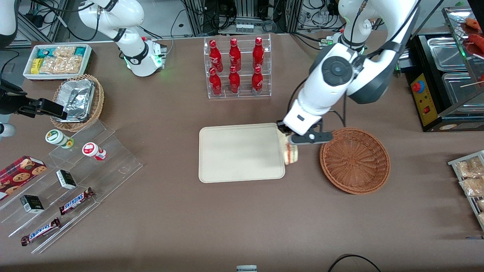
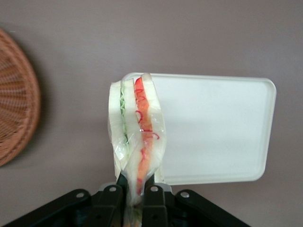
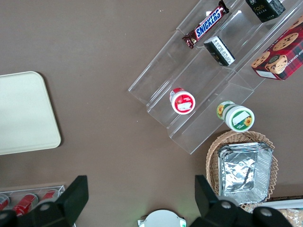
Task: Place sandwich from basket to tray
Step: 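Carry the held sandwich from the basket over the cream tray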
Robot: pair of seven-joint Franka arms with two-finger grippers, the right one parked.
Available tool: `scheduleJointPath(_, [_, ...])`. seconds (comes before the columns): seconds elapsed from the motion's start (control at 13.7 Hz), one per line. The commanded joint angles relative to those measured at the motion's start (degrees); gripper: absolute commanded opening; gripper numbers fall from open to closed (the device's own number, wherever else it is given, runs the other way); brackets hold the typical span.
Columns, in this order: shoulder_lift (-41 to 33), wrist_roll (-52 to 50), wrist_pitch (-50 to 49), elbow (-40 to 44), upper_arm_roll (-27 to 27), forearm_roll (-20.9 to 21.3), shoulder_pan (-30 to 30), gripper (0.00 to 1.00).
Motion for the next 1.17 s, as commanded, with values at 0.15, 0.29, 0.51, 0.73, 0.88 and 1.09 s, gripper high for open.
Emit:
scheduleJointPath(0.15, [12.34,-11.38,-0.88,9.62,-0.62,11.75,-10.77,0.00])
scheduleJointPath(0.29, [16.83,-15.00,-0.70,11.82,-0.62,16.16,-14.29,0.00])
scheduleJointPath(0.51, [23.16,-19.48,1.22,15.08,-0.27,21.96,-17.99,0.00])
scheduleJointPath(0.73, [26.51,-22.40,4.13,15.00,0.25,26.27,-20.01,0.00])
scheduleJointPath(0.88, [28.36,-22.75,5.18,15.00,0.61,26.90,-20.19,0.00])
scheduleJointPath(1.09, [29.07,-22.75,6.94,14.64,3.32,27.60,-22.56,0.00])
